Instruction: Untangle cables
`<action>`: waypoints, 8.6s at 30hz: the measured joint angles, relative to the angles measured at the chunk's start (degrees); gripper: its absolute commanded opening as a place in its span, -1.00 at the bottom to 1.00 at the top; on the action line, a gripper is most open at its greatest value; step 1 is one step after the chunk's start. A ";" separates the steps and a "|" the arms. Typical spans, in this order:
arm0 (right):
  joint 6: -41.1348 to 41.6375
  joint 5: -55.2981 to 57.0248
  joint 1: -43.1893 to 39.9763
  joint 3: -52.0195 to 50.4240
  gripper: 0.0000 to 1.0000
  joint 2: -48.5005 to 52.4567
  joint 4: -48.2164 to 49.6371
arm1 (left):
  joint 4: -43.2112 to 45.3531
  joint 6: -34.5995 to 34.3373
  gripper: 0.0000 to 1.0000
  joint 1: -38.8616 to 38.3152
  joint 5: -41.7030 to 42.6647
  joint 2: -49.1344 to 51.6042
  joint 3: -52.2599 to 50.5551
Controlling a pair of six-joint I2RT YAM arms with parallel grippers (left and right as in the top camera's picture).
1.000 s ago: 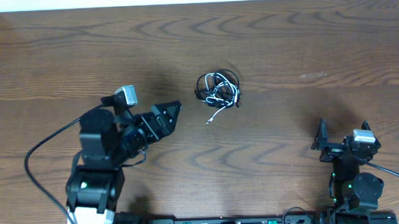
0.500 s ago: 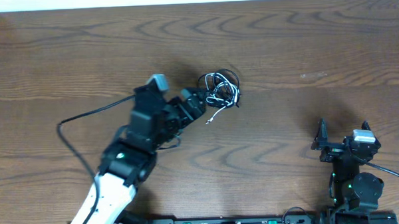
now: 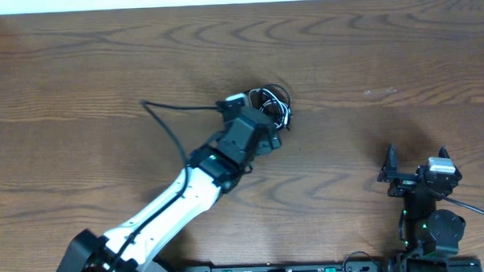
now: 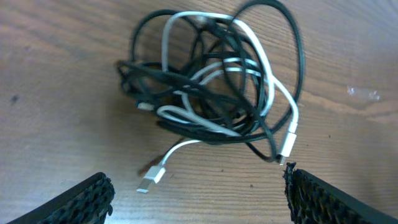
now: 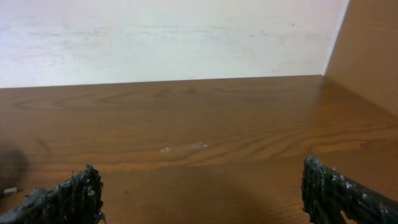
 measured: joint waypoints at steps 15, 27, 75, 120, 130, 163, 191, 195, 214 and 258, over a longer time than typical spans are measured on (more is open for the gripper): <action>0.00 0.00 0.00 0.00 0.99 0.00 0.00 | 12.52 2.40 0.81 -5.70 -10.10 9.11 0.74; 0.00 0.00 0.00 0.00 0.99 0.00 0.00 | 22.80 6.12 0.78 -5.70 -11.06 17.35 0.81; 0.00 0.00 0.00 0.00 0.99 0.00 0.00 | -0.63 10.73 0.97 -5.81 3.06 -4.96 0.92; 0.00 0.00 0.00 0.00 0.99 0.00 0.00 | 2.56 21.09 -0.73 -5.90 -3.04 4.04 1.20; 0.00 0.00 0.00 0.00 0.98 0.00 0.00 | -6.38 39.26 -0.25 -5.92 -4.66 -2.56 1.20; 0.02 0.00 0.00 0.00 0.99 0.02 0.00 | -34.62 -36.39 0.98 -4.28 -18.93 -11.61 1.18; 0.02 0.00 0.00 0.00 0.99 0.02 0.00 | -22.03 -38.64 -0.84 -4.28 -9.25 -6.36 -6.16; 0.02 0.00 0.00 0.00 0.99 0.02 0.00 | -11.04 -37.42 -0.84 -4.28 -14.56 -2.91 -6.69; 0.02 0.00 0.00 0.00 0.99 0.02 0.02 | -19.85 -29.09 0.56 -4.24 -17.16 -0.44 -6.69; 0.02 0.00 0.00 0.00 0.98 0.02 0.00 | -15.02 -15.65 -0.84 -6.14 -1.09 -12.70 -6.23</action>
